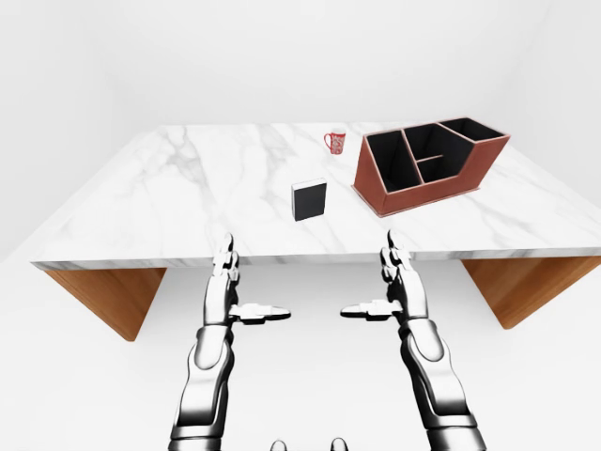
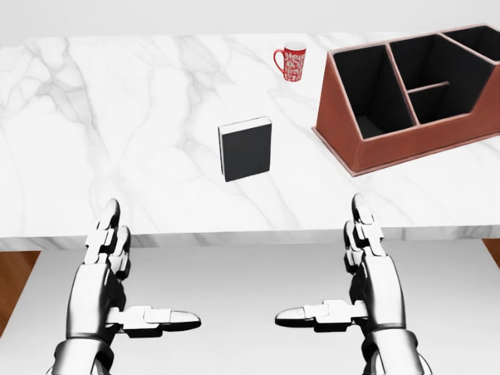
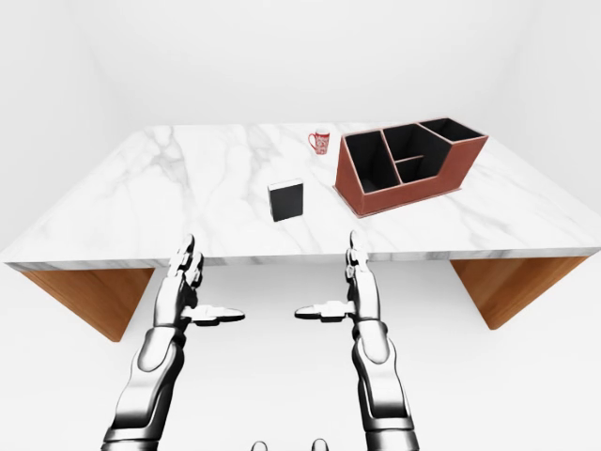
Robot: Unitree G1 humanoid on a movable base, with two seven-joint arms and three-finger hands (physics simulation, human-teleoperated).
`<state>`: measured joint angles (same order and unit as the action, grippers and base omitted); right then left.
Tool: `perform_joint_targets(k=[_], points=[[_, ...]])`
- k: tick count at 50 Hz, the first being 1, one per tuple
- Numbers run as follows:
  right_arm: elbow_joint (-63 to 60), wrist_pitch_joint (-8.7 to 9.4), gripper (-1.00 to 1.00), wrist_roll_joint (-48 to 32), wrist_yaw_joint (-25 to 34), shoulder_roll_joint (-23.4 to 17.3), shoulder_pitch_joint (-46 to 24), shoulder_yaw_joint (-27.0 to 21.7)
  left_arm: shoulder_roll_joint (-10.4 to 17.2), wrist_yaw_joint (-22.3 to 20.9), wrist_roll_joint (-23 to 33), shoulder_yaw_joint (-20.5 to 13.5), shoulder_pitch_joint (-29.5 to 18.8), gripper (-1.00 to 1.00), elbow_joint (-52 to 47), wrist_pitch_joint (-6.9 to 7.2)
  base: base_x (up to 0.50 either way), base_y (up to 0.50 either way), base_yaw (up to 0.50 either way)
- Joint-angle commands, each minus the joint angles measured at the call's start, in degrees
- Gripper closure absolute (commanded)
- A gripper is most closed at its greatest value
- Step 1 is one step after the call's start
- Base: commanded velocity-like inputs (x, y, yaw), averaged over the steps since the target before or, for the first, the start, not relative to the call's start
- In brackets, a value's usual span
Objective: Pick up the book and place it in the left compartment of the caddy.
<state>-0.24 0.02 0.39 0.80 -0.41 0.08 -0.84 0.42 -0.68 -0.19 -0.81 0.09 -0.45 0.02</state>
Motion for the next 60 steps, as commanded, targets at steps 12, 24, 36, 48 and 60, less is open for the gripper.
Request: perform_joint_targets(k=[12, 24, 36, 48, 60], points=[[-1.1, -0.98, -1.00, 1.5, 1.0, -0.8, 0.4, -2.3, 0.6, -1.2, -0.3, -1.3, 0.1, -1.00, -0.5, -0.47, 0.00, 0.00, 0.00], [-7.5, 1.03, -1.00, 4.0, -0.9, -1.2, 1.8, -5.1, 0.6, -1.4, -0.6, -1.4, 0.3, -1.00, -1.1, -0.21, 0.00, 0.00, 0.00], [-15.2, 4.98, -1.00, 4.4, -1.4, -2.1, 2.6, -8.5, 0.6, -0.7, 0.0, -1.4, 0.3, -1.00, -1.4, -0.07, 0.00, 0.00, 0.00], [-19.0, 4.98, -1.00, 8.5, -1.5, -2.9, 3.0, -14.7, 0.7, -0.8, 0.2, -1.3, -0.2, -1.00, 0.5, -1.14, 0.00, 0.00, 0.00], [-26.9, 4.98, -1.00, 13.8, -0.7, -4.8, 3.0, -21.7, 0.7, -1.0, 0.4, -1.2, -0.2, -1.00, 0.2, -0.64, 0.00, 0.00, 0.00]])
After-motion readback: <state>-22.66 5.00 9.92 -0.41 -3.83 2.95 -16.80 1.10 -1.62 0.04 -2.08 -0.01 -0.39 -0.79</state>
